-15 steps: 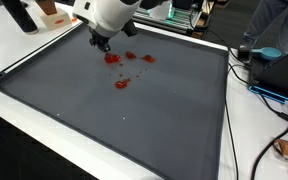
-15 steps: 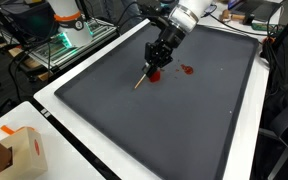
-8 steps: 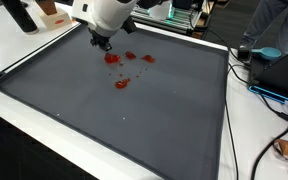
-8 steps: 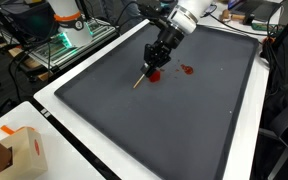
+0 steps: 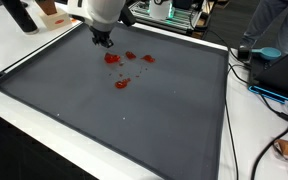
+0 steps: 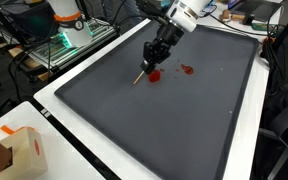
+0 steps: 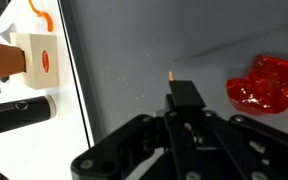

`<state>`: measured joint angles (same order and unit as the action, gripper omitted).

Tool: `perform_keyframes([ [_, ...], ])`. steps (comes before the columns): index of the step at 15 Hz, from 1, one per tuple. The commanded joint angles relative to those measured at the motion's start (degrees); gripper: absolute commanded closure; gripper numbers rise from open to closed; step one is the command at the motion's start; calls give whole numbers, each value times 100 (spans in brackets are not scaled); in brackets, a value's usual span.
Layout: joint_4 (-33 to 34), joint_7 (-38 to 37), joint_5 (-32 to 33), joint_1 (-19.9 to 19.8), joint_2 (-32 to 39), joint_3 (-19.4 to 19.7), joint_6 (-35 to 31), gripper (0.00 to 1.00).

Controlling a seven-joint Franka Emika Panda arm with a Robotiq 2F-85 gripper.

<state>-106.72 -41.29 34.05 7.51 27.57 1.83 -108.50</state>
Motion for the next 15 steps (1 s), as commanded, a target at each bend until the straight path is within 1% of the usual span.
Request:
perform_keyframes([
  [1,-346,460,-337,-126,-434,3,-232,97],
  [7,-749,1219,-802,-290,-1138,-2,-629,97],
  [11,-1117,1905,-1317,-439,-1718,-28,-1005,97],
  [15,-1442,2644,-1870,-565,-2234,-53,-1247,97],
])
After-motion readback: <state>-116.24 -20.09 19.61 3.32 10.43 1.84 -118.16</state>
